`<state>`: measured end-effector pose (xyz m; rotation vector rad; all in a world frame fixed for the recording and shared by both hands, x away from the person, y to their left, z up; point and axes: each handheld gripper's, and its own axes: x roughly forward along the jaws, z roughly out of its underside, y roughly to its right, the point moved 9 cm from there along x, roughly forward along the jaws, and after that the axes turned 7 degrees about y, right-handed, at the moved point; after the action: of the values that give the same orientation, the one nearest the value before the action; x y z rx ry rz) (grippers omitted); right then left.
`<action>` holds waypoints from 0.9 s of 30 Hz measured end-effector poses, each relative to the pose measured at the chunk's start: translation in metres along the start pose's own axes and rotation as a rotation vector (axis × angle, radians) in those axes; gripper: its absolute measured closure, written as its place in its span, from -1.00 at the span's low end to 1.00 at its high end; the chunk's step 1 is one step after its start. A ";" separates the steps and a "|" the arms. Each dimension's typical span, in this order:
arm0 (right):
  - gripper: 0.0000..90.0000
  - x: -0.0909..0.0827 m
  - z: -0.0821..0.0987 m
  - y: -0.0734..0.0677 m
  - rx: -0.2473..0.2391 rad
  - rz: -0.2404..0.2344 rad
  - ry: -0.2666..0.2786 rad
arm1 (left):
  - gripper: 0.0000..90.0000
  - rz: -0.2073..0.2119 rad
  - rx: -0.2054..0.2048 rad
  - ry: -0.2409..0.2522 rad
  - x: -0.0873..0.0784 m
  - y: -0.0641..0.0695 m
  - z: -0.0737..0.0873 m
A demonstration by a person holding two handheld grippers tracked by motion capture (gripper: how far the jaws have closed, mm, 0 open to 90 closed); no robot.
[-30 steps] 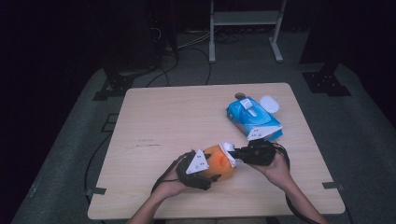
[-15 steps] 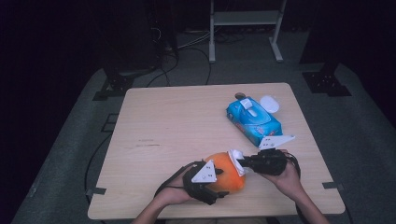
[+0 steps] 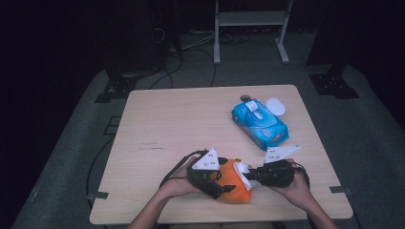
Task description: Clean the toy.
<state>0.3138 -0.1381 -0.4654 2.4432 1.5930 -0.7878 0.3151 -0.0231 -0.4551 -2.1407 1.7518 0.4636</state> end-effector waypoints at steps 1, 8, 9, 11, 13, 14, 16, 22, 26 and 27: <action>0.86 -0.005 0.000 0.002 0.007 -0.001 0.011 | -0.68 -0.010 0.005 -0.045 0.009 -0.005 0.006; 0.83 -0.027 0.014 0.013 0.058 0.013 0.007 | -0.17 -0.008 0.002 -0.093 0.023 -0.004 0.019; 0.82 -0.031 0.020 0.015 0.077 0.014 0.011 | -0.07 -0.026 0.004 -0.097 0.024 -0.002 0.020; 0.82 -0.034 0.023 0.017 0.081 0.019 0.010 | 0.14 -0.045 0.005 -0.097 0.021 -0.001 0.015; 0.82 -0.039 0.024 0.021 0.087 0.030 0.019 | 0.26 -0.053 0.005 -0.072 0.017 0.000 0.007; 0.82 -0.041 0.023 0.023 0.097 0.034 0.031 | 0.29 -0.060 0.004 -0.061 0.015 0.000 0.004; 0.82 -0.048 0.021 0.028 0.113 0.043 0.059 | 0.32 -0.069 -0.002 -0.035 0.011 -0.002 -0.003; 0.83 -0.067 0.014 0.039 0.152 0.070 0.137 | 0.32 -0.143 0.000 0.007 -0.007 -0.023 -0.019; 0.83 -0.071 0.019 0.049 0.155 0.116 0.124 | 0.31 -0.197 -0.016 0.022 -0.021 -0.042 -0.024; 0.83 -0.072 0.022 0.053 0.156 0.135 0.111 | 0.31 -0.215 -0.022 0.026 -0.025 -0.048 -0.024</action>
<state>0.3304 -0.2280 -0.4590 2.7152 1.4316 -0.7955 0.3585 -0.0035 -0.4204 -2.3269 1.5131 0.4018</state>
